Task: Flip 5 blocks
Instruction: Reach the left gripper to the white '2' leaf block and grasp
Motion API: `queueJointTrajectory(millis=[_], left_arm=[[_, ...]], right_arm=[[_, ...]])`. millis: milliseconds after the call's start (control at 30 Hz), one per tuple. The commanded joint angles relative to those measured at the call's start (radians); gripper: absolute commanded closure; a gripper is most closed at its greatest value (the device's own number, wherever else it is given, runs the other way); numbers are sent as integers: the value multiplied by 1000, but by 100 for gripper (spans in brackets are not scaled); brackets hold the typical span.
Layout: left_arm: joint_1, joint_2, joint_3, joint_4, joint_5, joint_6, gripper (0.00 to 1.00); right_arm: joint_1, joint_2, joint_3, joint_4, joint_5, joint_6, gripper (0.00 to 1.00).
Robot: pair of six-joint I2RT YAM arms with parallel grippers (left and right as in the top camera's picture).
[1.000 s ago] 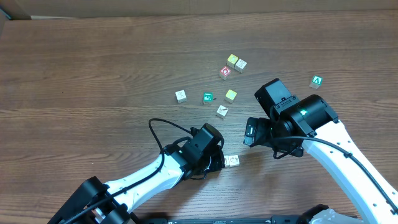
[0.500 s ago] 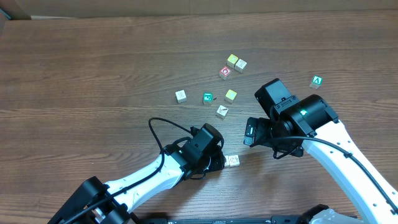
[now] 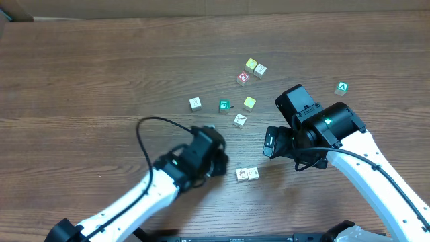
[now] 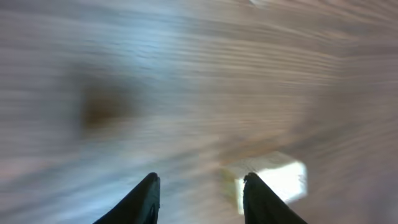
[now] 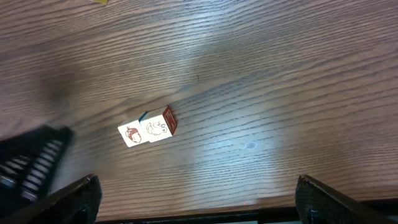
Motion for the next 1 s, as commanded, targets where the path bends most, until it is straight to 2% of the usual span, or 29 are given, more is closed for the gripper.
queueJointTrajectory(millis=[0,200,333,367,667,833,967], left_arm=[[139,33,129,-62,-34,212,60],[299,207,431,-217,-32,341,49],[349,402,658,-332,-5,386,44],[357,496,741,-374,2,386,37],[360,766,907,-424,78,427,34],[361,822,908,-423,72,426,47],[370,824,909,-419,68,418,74]], right_arm=[[-4,-22,24,5,16,-26,0],[-4,-22,24,5,16,-26,0],[-4,-22,24,5,16,-26,0],[-4,-22,24,5,16,-26,0],[-4,-22,24,3,13,-52,0],[-4,-22,24,6,13,-53,0],[-4,-22,24,5,13,-61,0]])
